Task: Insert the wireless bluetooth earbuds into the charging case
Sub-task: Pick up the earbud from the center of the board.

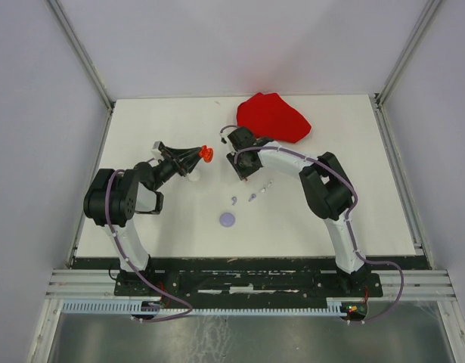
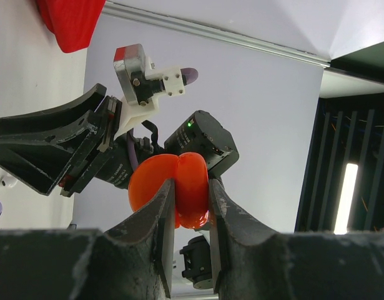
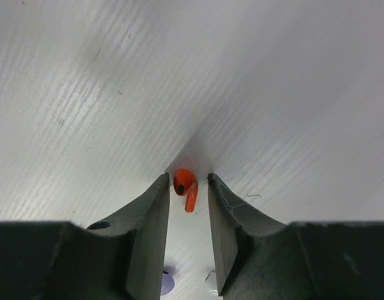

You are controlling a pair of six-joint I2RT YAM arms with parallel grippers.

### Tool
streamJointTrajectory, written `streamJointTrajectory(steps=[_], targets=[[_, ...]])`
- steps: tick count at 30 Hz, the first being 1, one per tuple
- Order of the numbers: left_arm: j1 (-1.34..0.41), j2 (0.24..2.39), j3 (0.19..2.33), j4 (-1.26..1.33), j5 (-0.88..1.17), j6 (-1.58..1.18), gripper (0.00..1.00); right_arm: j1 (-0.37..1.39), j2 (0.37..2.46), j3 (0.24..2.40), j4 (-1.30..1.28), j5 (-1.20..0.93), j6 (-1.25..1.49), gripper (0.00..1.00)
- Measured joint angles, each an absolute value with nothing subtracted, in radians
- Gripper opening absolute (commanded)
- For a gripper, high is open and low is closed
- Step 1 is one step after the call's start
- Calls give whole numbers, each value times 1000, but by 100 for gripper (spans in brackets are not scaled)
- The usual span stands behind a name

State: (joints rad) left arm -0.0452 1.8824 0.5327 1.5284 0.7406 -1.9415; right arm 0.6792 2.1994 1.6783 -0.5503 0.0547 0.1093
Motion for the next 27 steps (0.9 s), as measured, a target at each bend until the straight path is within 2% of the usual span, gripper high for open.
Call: streamJointTrajectory(steps=[11, 20, 22, 27], targets=[[-45, 1882, 532, 1528, 740, -1942, 3, 679, 2224, 1725, -593, 41, 118, 32], [-45, 1882, 532, 1528, 741, -1942, 3, 675, 2228, 1734, -606, 29, 120, 19], [-45, 1882, 532, 1528, 740, -1942, 3, 673, 2228, 1735, -607, 26, 124, 14], [-45, 1882, 527, 1528, 741, -1942, 3, 672, 2228, 1737, -609, 26, 126, 9]])
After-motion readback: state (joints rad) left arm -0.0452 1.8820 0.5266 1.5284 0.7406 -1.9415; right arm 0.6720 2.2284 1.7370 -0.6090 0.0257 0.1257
